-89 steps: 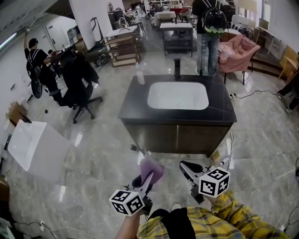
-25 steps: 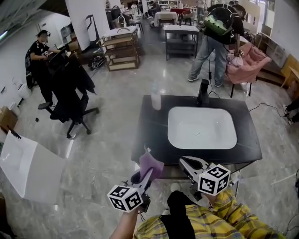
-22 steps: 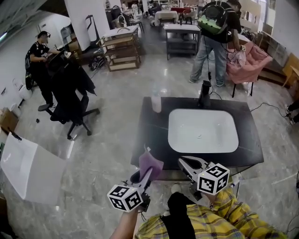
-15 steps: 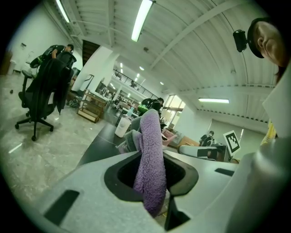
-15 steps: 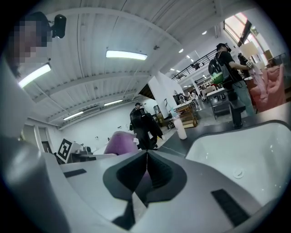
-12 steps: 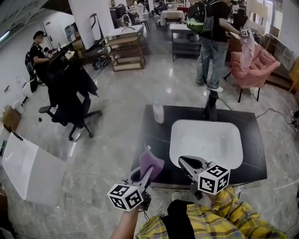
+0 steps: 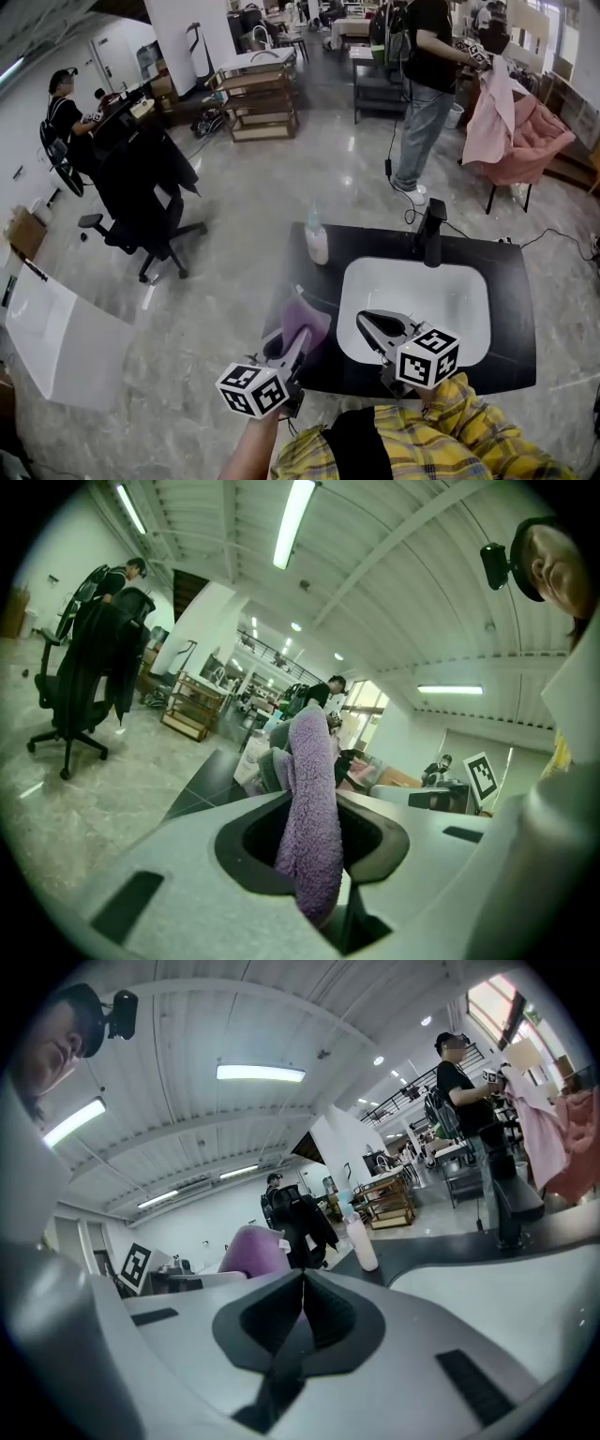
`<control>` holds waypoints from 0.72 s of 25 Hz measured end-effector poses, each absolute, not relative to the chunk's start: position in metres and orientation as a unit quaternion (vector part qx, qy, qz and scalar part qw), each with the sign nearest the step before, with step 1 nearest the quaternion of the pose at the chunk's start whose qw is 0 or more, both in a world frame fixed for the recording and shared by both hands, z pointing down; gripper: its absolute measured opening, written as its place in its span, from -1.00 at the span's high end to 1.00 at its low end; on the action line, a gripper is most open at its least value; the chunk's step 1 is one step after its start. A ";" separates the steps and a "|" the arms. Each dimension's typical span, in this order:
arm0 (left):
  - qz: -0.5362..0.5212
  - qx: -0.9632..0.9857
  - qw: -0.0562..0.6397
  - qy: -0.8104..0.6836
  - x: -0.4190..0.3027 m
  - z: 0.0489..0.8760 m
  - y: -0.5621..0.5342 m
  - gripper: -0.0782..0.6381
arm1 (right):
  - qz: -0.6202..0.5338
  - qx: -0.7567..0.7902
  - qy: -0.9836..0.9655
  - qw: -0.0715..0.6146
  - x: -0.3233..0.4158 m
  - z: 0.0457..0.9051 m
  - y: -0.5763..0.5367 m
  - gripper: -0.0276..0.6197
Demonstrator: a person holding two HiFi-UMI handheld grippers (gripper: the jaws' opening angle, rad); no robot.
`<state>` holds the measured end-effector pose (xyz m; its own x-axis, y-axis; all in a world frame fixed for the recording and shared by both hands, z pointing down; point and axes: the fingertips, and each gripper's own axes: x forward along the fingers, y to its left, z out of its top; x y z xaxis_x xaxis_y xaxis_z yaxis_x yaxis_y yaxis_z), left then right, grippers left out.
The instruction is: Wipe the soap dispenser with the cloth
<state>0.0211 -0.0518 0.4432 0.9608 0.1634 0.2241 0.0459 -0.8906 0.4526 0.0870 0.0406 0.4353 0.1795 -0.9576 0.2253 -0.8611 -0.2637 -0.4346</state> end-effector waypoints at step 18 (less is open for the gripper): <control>0.124 0.968 0.215 0.038 0.062 0.434 -0.080 0.57 | -0.216 -0.764 0.598 0.108 0.142 0.426 0.018 0.90</control>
